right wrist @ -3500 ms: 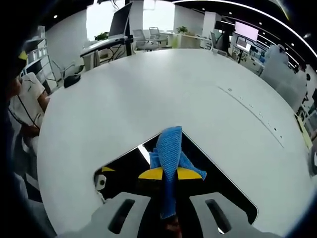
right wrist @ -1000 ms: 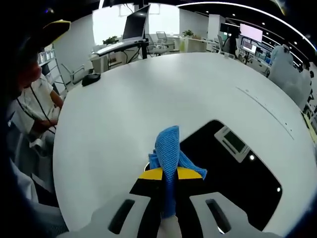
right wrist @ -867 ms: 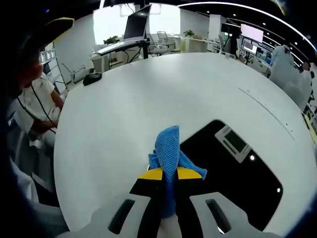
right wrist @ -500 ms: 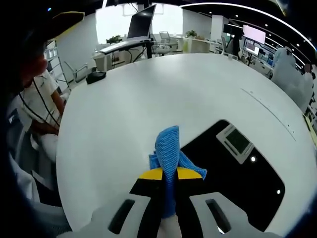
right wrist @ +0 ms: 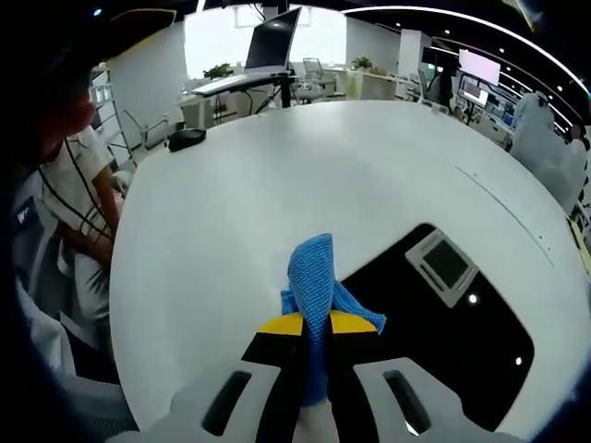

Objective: Wipe the mirror surface with the cleaning cloth until all visible marks leave the cleaned area.

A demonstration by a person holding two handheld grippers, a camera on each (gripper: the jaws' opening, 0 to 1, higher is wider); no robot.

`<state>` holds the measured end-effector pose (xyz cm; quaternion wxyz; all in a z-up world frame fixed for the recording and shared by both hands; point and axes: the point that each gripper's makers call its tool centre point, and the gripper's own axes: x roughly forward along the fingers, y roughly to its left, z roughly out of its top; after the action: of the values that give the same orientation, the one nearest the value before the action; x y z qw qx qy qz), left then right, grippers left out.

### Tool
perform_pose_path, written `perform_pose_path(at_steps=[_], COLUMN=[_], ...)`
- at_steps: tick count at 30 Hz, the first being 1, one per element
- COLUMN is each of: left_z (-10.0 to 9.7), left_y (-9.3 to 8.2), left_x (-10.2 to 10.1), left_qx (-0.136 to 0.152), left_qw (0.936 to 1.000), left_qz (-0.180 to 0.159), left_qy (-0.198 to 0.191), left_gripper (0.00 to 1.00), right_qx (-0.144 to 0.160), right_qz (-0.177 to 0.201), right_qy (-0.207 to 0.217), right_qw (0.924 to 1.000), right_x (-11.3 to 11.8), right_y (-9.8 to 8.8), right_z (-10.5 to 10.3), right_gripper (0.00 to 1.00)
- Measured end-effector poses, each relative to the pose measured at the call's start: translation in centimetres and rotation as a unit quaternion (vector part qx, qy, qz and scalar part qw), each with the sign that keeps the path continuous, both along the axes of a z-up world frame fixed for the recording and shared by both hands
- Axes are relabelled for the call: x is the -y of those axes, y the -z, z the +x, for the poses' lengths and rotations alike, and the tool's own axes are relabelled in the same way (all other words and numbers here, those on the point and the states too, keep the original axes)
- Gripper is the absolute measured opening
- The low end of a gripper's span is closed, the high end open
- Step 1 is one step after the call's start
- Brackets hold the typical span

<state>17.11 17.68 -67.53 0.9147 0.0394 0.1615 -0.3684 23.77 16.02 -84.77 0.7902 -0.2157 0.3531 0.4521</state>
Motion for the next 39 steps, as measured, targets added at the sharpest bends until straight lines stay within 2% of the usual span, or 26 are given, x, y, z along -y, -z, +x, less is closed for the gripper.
perform_pose_path(at_steps=[15,22,24,31,39], left_z=[-0.1,-0.4,-0.4,-0.3,-0.6], left_y=[0.1,0.4,0.4,0.3,0.5], left_x=[-0.2,-0.1,-0.1,-0.2,0.0], left_qx=[-0.001,-0.003,-0.004,-0.004,-0.002], left_qw=[1.0000,0.9999,0.9999,0.9999,0.9998], left_qz=[0.003,0.007,0.008,0.010,0.017], left_qy=[0.003,0.006,0.005,0.002,0.007], left_gripper=[0.77,0.77,0.77,0.77,0.77], right_qx=[-0.001,-0.014,-0.028,-0.020,-0.015], right_qz=[0.001,0.012,0.017,0.012,0.025], right_qy=[-0.015,-0.029,-0.021,-0.027,-0.025], right_qw=[0.9999,0.9994,0.9993,0.9994,0.9993], right_x=[0.0,0.0,0.0,-0.1,-0.5], right_y=[0.0,-0.1,-0.1,-0.2,-1.5], right_z=[0.0,0.1,0.2,0.1,0.0], right_gripper=[0.02,0.02,0.02,0.02,0.02])
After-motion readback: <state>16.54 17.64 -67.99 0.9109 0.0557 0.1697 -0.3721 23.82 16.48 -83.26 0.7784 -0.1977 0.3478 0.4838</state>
